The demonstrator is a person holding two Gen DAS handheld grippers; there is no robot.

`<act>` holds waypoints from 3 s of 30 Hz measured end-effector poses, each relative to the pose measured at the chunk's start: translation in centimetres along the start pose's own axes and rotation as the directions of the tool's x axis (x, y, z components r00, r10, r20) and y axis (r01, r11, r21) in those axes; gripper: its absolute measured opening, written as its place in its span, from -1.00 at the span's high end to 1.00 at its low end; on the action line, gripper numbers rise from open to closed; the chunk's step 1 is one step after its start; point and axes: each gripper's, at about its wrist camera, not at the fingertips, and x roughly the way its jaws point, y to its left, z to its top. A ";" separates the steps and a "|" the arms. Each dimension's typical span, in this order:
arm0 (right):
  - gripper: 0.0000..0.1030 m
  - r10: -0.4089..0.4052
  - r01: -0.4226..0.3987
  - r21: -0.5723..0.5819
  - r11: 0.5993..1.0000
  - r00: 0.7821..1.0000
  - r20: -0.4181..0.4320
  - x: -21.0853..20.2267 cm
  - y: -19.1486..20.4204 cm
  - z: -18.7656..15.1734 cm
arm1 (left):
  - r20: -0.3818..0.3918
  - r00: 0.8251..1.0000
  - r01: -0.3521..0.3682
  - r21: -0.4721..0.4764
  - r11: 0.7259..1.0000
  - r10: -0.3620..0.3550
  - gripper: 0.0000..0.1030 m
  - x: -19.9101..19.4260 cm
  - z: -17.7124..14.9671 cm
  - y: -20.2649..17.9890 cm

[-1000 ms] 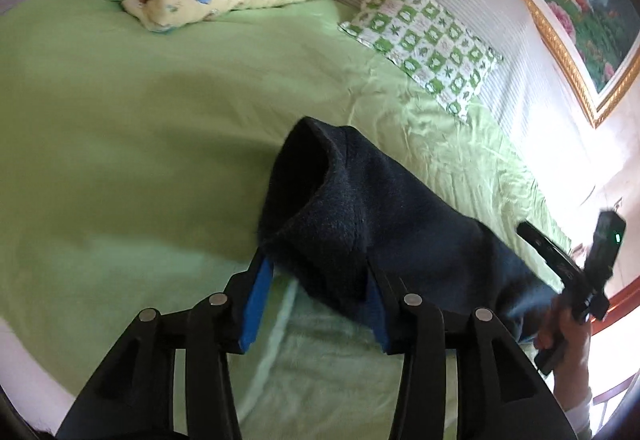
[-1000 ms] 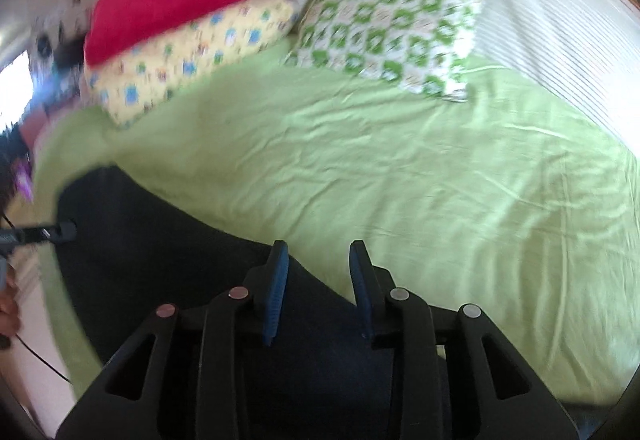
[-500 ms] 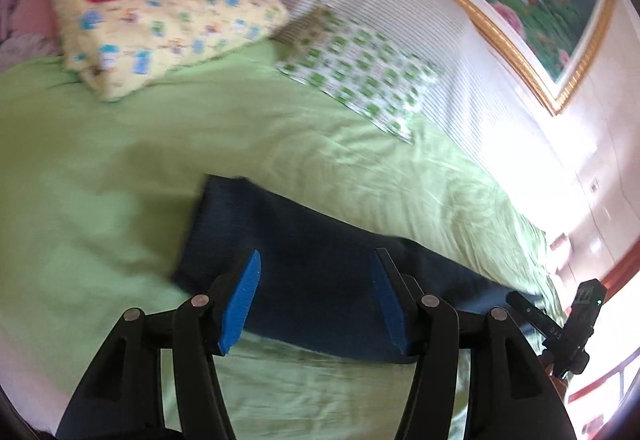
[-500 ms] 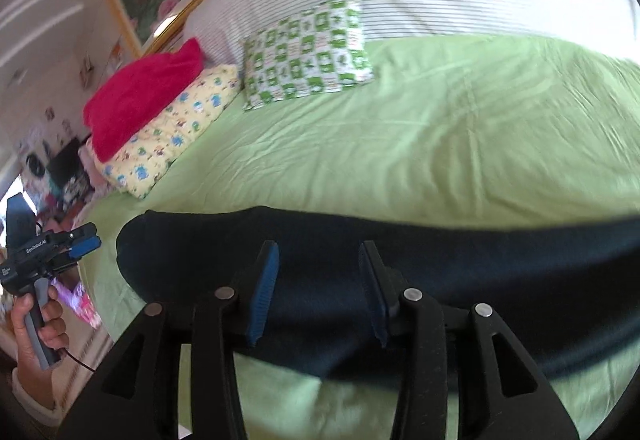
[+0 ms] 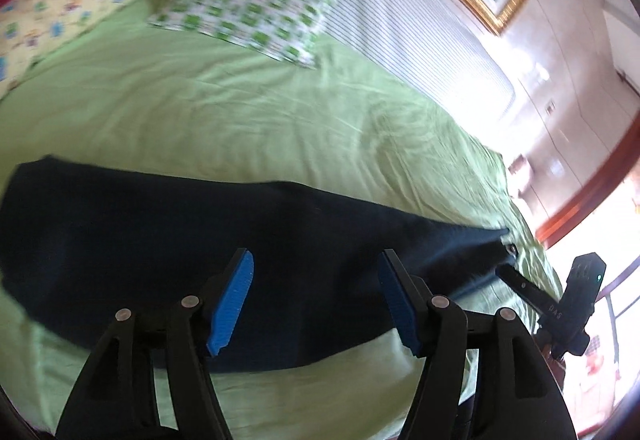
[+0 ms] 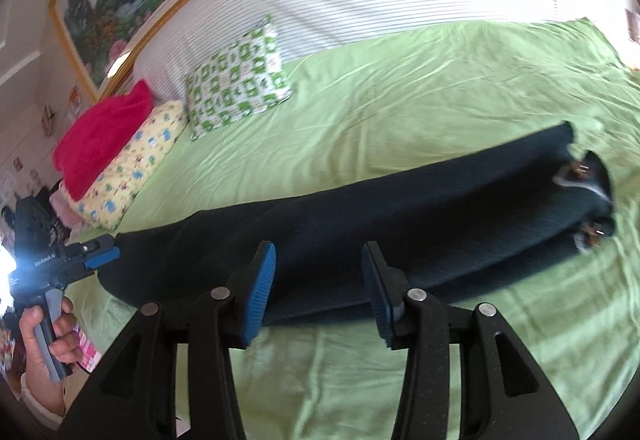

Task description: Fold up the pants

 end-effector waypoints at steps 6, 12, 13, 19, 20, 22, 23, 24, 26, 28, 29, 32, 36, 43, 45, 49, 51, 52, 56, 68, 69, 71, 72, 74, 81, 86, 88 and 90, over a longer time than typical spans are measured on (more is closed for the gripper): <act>-0.09 -0.058 0.056 0.064 0.996 0.998 0.030 -2.5 -2.9 -0.4 | -0.061 0.994 0.099 0.050 0.994 -0.096 -0.32 3.2 0.5 -4.1; -0.27 -0.119 0.110 0.149 0.983 0.991 0.053 -4.3 -6.1 -0.8 | -0.124 0.980 0.171 0.106 0.980 -0.158 -0.46 6.2 1.3 -8.6; -0.27 -0.123 0.112 0.159 0.981 0.991 0.056 -4.5 -6.5 -0.8 | -0.141 0.975 0.189 0.116 0.975 -0.172 -0.47 6.8 1.4 -9.7; -0.27 -0.149 0.132 0.212 0.968 0.987 0.067 -5.1 -8.6 -0.6 | -0.211 0.962 0.219 0.207 0.953 -0.175 -0.49 10.2 1.7 -14.6; -0.27 -0.154 0.136 0.220 0.966 0.986 0.068 -5.1 -9.0 -0.6 | -0.224 0.959 0.222 0.220 0.950 -0.172 -0.49 10.7 1.7 -15.2; -0.28 -0.161 0.141 0.245 0.959 0.985 0.064 -5.0 -9.6 -0.5 | -0.263 0.949 0.241 0.245 0.939 -0.175 -0.49 12.1 1.8 -16.6; -0.28 -0.161 0.140 0.257 0.956 0.985 0.063 -5.0 -10.0 -0.6 | -0.292 0.938 0.261 0.254 0.931 -0.184 -0.50 12.9 1.8 -17.3; -0.28 -0.160 0.138 0.278 0.951 0.985 0.061 -4.9 -10.5 -0.6 | -0.318 0.928 0.281 0.257 0.925 -0.193 -0.50 13.6 1.9 -17.8; -0.28 -0.165 0.138 0.315 0.939 0.984 0.061 -4.9 -11.4 -0.6 | -0.354 0.912 0.311 0.263 0.913 -0.209 -0.51 14.8 2.1 -18.9; -0.28 -0.176 0.141 0.357 0.923 0.982 0.067 -5.0 -12.3 -0.5 | -0.382 0.901 0.326 0.280 0.903 -0.207 -0.51 16.1 2.4 -20.1; -0.28 -0.176 0.138 0.378 0.916 0.982 0.068 -5.0 -12.8 -0.5 | -0.400 0.894 0.334 0.294 0.896 -0.201 -0.51 17.1 2.7 -20.8; -0.28 -0.151 0.101 0.466 0.879 0.986 0.071 -4.6 -14.3 -0.4 | -0.452 0.872 0.358 0.328 0.874 -0.188 -0.52 19.5 3.5 -22.7; -0.28 -0.148 0.085 0.533 0.842 0.986 0.076 -3.6 -15.2 -0.1 | -0.527 0.834 0.392 0.360 0.847 -0.162 -0.52 22.7 3.9 -25.0; -0.18 -0.222 0.123 0.548 0.827 0.968 0.118 -2.6 -15.5 0.6 | -0.613 0.783 0.409 0.383 0.828 -0.103 -0.52 26.4 3.1 -26.6; 0.65 -0.211 0.112 0.541 0.833 0.970 0.124 -2.3 -15.9 0.3 | -0.630 0.773 0.420 0.412 0.809 -0.080 -0.52 27.6 2.8 -27.6; 0.74 -0.156 0.058 0.535 0.843 0.978 0.139 -2.6 -16.8 -1.0 | -0.655 0.753 0.446 0.443 0.778 -0.059 -0.51 29.5 2.4 -29.3; 0.74 -0.142 0.046 0.515 0.856 0.979 0.148 -3.3 -16.8 -1.6 | -0.679 0.732 0.468 0.441 0.766 -0.057 -0.51 31.1 2.2 -30.3; 0.74 -0.139 0.044 0.511 0.858 0.979 0.148 -3.3 -16.8 -1.7 | -0.682 0.729 0.471 0.441 0.764 -0.056 -0.48 31.6 2.2 -30.8; 0.75 -0.128 0.035 0.494 0.869 0.979 0.156 -3.2 -17.0 -2.1 | -0.703 0.708 0.530 0.470 0.706 -0.063 -0.23 33.2 1.3 -33.0; 0.75 -0.054 -0.058 0.458 0.887 0.972 0.227 -4.2 -16.2 -1.9 | -0.731 0.646 0.636 0.356 0.685 -0.219 0.79 30.3 1.9 -32.6; 0.75 -0.046 -0.066 0.446 0.893 0.971 0.236 -4.4 -15.9 -1.7 | -0.725 0.649 0.639 0.356 0.682 -0.230 0.79 29.7 2.2 -32.5; 0.75 -0.028 -0.083 0.414 0.906 0.967 0.254 -4.9 -15.0 -1.2 | -0.707 0.658 0.646 0.355 0.676 -0.258 0.79 28.1 2.9 -32.4; 0.75 -0.021 -0.088 0.396 0.914 0.965 0.263 -5.2 -14.4 -0.8 | -0.700 0.662 0.649 0.356 0.673 -0.268 0.79 27.4 3.3 -32.3; 0.75 0.019 -0.120 0.353 0.928 0.961 0.278 -5.6 -13.3 -0.1 | -0.681 0.672 0.653 0.360 0.667 -0.291 0.79 25.8 4.0 -31.9; 0.75 0.176 -0.245 0.209 0.947 0.938 0.299 -6.1 -9.0 1.6 | -0.618 0.693 0.665 0.350 0.660 -0.371 0.79 20.1 6.3 -28.7; 0.75 0.300 -0.350 0.153 0.924 0.913 0.277 -4.6 -6.0 1.9 | -0.558 0.730 0.637 0.348 0.688 -0.394 0.79 16.9 6.7 -25.3; 0.75 0.323 -0.368 0.140 0.919 0.909 0.264 -3.8 -5.0 1.9 | -0.532 0.748 0.619 0.343 0.706 -0.397 0.79 15.8 7.0 -23.2; 0.75 0.344 -0.381 0.126 0.916 0.907 0.242 -2.8 -3.8 1.8 | -0.514 0.757 0.609 0.329 0.721 -0.405 0.79 15.3 7.0 -21.7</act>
